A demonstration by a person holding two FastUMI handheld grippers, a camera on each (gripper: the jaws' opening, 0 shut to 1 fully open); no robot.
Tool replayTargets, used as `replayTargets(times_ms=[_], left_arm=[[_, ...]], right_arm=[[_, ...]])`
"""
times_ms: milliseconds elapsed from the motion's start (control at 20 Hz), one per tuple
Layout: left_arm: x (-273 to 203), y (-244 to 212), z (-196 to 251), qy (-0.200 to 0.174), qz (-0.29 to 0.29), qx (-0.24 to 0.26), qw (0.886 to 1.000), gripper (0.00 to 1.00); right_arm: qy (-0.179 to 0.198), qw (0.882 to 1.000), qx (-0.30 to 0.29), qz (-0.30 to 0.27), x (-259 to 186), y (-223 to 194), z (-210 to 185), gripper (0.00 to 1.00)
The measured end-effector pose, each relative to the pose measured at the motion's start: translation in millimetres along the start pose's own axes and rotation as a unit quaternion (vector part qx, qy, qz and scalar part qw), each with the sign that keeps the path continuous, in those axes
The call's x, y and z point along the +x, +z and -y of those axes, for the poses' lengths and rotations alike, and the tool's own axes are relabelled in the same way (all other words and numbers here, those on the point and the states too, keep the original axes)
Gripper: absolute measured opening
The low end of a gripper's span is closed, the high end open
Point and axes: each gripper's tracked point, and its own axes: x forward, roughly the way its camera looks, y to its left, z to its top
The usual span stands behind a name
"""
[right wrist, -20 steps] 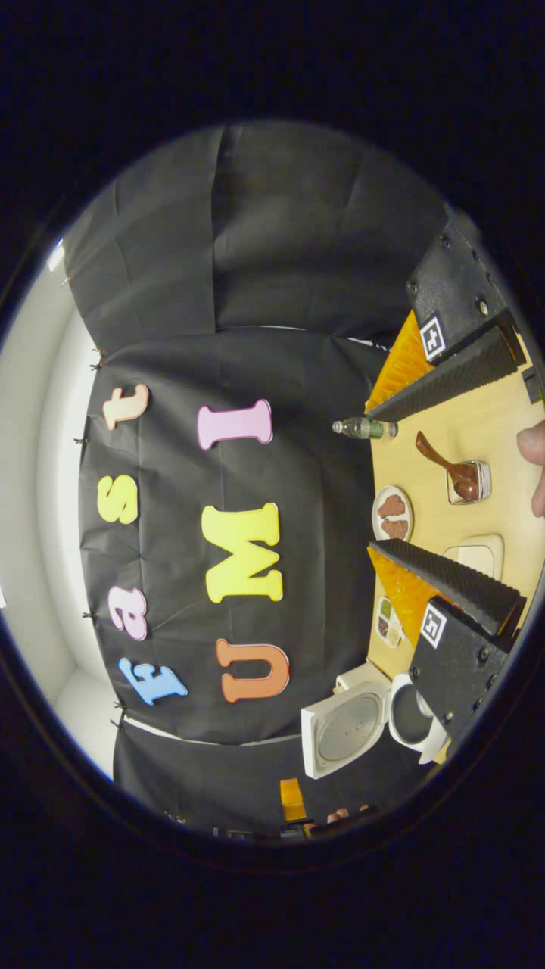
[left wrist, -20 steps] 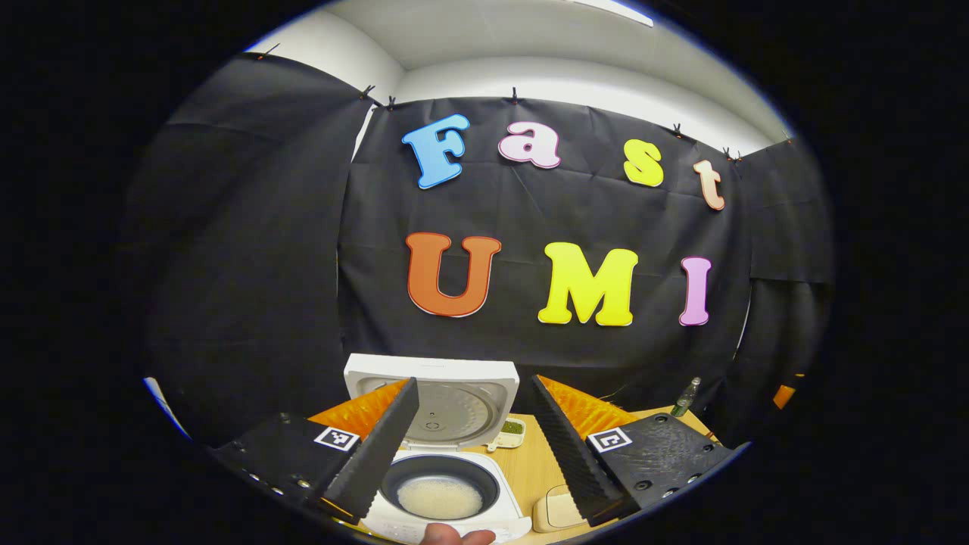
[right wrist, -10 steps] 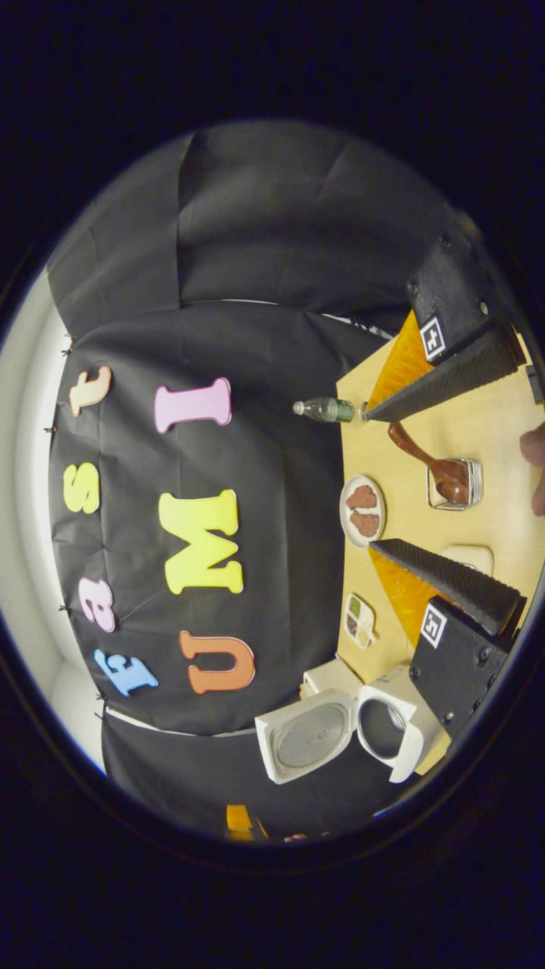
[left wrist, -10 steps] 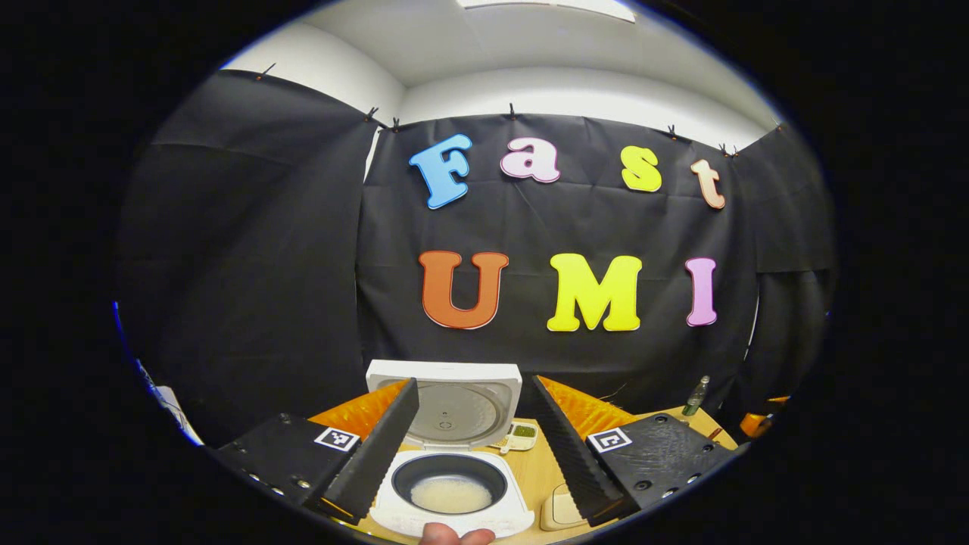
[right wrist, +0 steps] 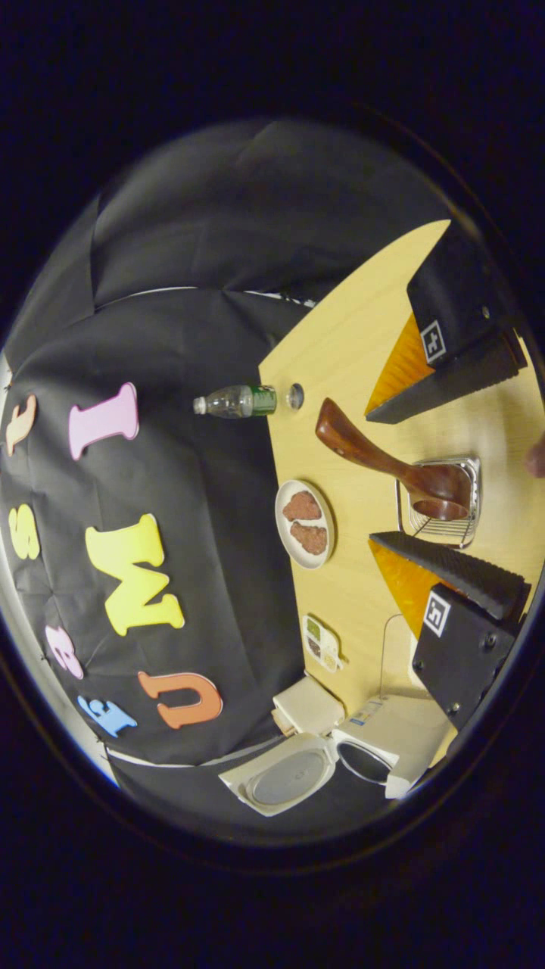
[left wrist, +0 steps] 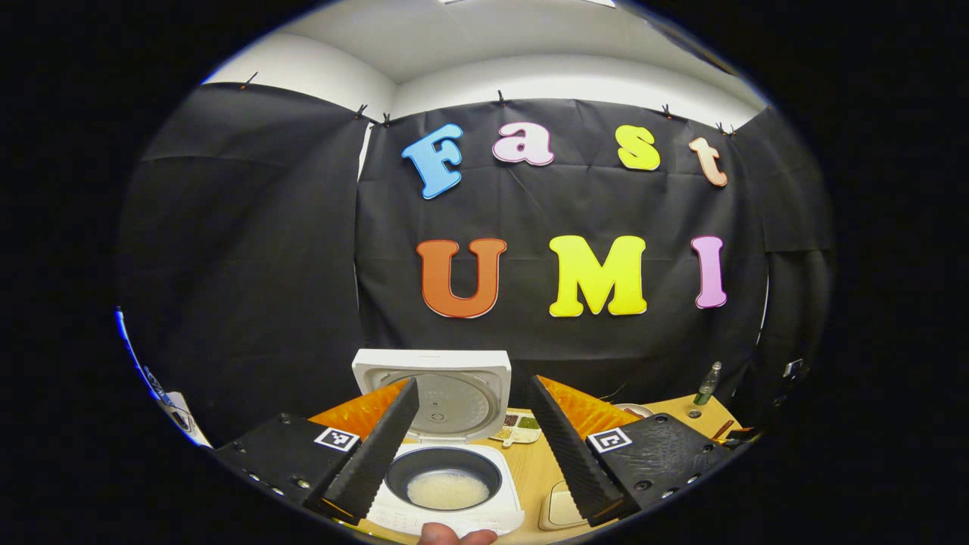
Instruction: Close the left gripper, press the button to open the rice cooker; take a wooden spoon from the chopstick holder with the right hand, scoop a spoonful of rice and pour it into the rice cooker, then put the wooden spoon back into the chopstick holder.
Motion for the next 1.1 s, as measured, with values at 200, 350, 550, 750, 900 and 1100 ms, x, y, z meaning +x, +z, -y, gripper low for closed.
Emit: replayTargets(times_ms=[200, 350, 550, 750, 900, 1100], left_arm=[[-1, -12, 0, 0.012, -0.019, 0.010, 1.000, 0.94], [-3, -16, -8, 0.025, -0.029, 0.010, 0.999, 0.94], [-7, -24, -20, 0.037, -0.044, -0.004, 0.998, 0.94], [-13, -21, -34, 0.041, -0.038, -0.019, 0.998, 0.94], [-15, -15, -50, 0.040, -0.026, -0.024, 0.999, 0.94], [-18, -5, -69, 0.025, -0.010, -0.032, 0.999, 0.95]], right_arm=[[0.018, 0.999, 0.022, -0.026, 31, -8, 3, 0.78], [0.023, 0.999, 0.031, -0.028, 36, -6, 4, 0.56], [0.022, 0.998, 0.055, -0.031, 29, -2, 1, 0.26], [0.012, 0.998, 0.056, -0.023, 6, 8, -11, 0.21], [0.000, 0.999, 0.046, 0.006, -17, 34, -27, 0.18], [-0.011, 0.998, 0.006, 0.055, -59, 77, -65, 0.14]])
